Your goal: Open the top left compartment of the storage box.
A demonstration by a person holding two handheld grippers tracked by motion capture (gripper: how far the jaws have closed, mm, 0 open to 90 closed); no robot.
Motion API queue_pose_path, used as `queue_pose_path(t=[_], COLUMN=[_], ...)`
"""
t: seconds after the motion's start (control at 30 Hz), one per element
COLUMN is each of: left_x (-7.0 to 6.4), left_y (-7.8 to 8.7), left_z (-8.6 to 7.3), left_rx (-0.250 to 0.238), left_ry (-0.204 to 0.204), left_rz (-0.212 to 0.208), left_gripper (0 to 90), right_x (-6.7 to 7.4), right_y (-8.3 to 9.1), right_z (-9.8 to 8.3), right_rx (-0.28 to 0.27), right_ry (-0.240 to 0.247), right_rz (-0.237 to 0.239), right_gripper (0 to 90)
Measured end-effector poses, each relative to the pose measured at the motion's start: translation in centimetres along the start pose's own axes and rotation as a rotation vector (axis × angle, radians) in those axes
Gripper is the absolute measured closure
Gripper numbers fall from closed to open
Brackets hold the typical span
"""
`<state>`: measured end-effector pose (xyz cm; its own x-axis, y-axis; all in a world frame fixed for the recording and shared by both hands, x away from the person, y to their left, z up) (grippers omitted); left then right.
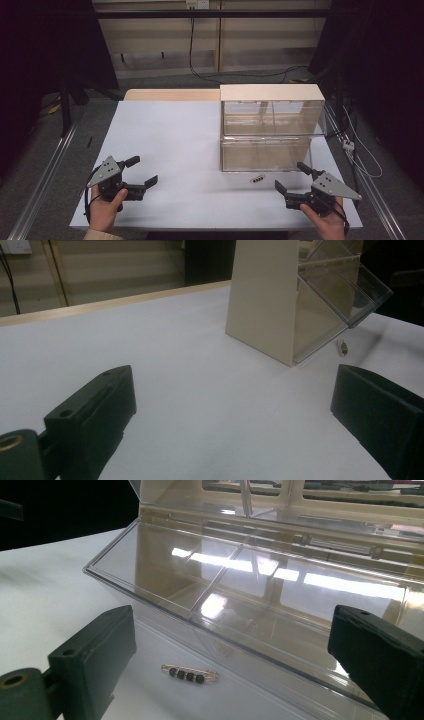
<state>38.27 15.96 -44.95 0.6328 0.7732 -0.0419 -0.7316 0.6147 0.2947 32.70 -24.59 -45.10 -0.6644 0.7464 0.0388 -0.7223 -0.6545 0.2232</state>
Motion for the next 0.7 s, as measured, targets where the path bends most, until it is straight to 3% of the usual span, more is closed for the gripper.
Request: queue_pose_path(t=[0.53, 0.6, 0.67, 0.7], left_x=[-0.2, -0.2, -0.4, -0.4], left_y=[-0.3, -0.3, -0.4, -0.4], left_z=[-0.1, -0.1, -0.2, -0.2], left_rx=[0.007, 0.012, 0.012, 0.014], left_ry=[-0.013, -0.019, -0.018, -0.019], left_rz=[-0.006, -0.010, -0.011, -0.012], left_gripper=[4.1, 4.1, 4.2, 4.2], right_x=[0.1, 0.0, 0.0, 0.0], right_y=[0.4, 0.4, 0.4, 0.4], right_z=[1.9, 2.2, 2.5, 2.5], right_rx=[0.015, 0.028, 0.050, 0.050], right_ry=[0.006, 0.013, 0.005, 0.005], right_rz=[0.038, 0.040, 0.064, 0.064], right_gripper=[6.6, 7.9, 16.6, 16.6])
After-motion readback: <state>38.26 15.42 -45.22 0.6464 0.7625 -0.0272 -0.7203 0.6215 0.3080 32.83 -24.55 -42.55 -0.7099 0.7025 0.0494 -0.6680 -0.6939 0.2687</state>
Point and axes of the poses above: each handheld gripper's, and its own axes: y roughly backward along the jaws, z roughly out of its top, x roughly to its left, the point moved 10 cm from there along -y, roughly forward along the jaws, and after that the axes turned 12 degrees about z, right-handed, at the moved point
